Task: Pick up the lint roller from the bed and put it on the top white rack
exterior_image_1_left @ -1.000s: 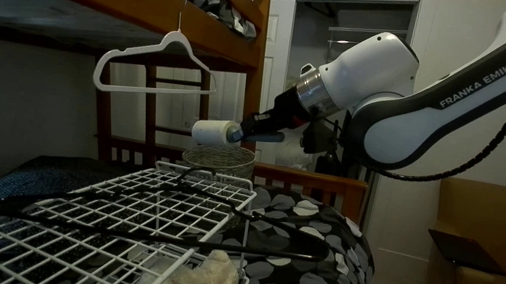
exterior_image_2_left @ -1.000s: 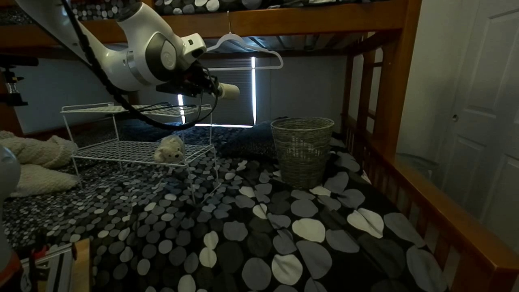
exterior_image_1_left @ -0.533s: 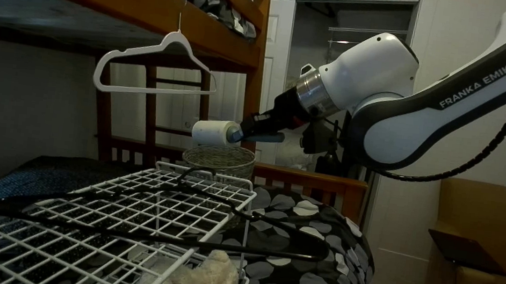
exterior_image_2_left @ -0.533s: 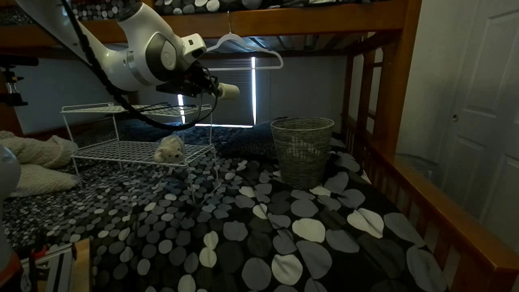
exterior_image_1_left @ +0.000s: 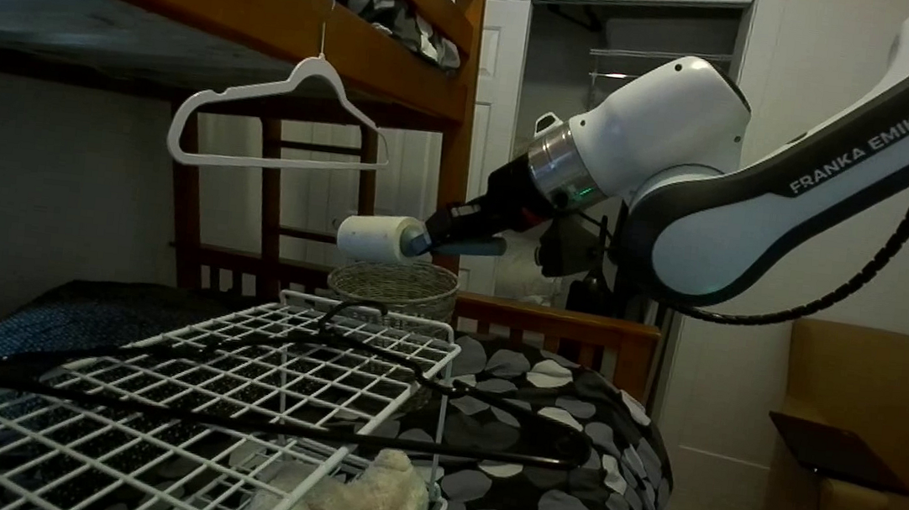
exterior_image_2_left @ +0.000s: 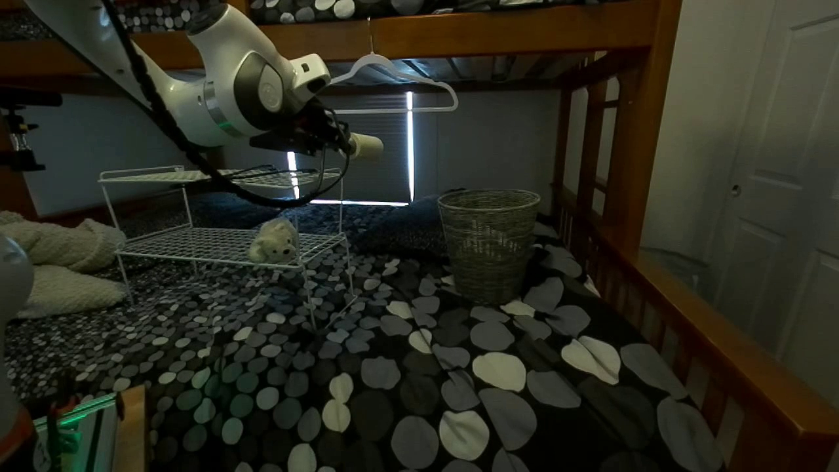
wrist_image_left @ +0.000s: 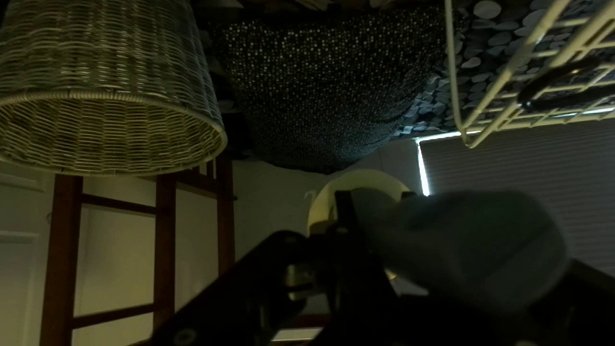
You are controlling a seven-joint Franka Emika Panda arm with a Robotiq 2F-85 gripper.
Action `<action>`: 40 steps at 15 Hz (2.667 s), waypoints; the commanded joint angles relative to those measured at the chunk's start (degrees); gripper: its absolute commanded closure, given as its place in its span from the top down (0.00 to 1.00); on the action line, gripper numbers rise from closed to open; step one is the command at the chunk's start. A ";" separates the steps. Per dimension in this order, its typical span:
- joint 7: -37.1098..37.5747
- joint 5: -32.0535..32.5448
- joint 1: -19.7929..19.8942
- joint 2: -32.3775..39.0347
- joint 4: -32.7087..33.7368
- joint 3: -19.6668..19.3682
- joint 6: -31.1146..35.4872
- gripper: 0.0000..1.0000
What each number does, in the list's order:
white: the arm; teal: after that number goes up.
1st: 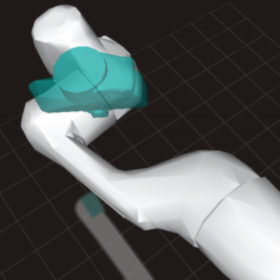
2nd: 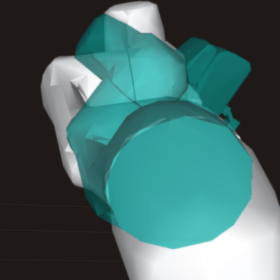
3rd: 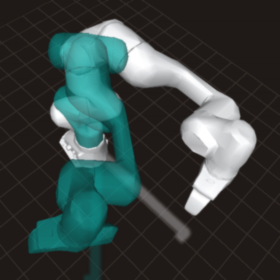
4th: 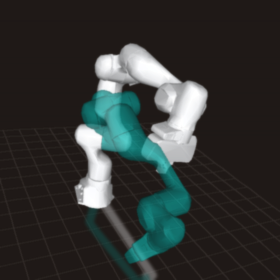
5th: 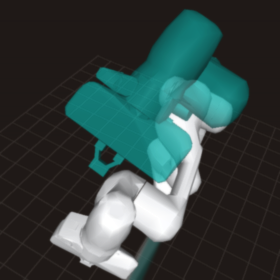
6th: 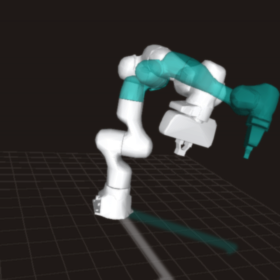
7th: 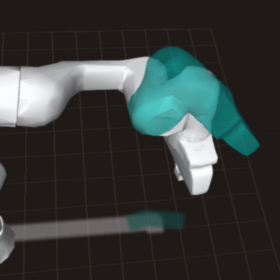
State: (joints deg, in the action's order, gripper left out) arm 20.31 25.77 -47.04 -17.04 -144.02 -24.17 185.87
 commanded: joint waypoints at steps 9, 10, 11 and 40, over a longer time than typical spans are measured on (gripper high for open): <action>-1.81 -0.07 -5.56 -1.69 1.62 7.22 -1.45 0.07; -2.82 -0.46 -9.37 -1.86 0.98 5.33 -1.01 0.07; -3.72 -0.81 -13.11 -2.13 0.42 3.55 -0.82 0.07; -34.29 -21.41 -42.22 -12.13 -1.84 -16.65 -16.64 0.50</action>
State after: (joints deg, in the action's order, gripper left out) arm -7.95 10.62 -91.17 -27.92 -145.59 -43.29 171.48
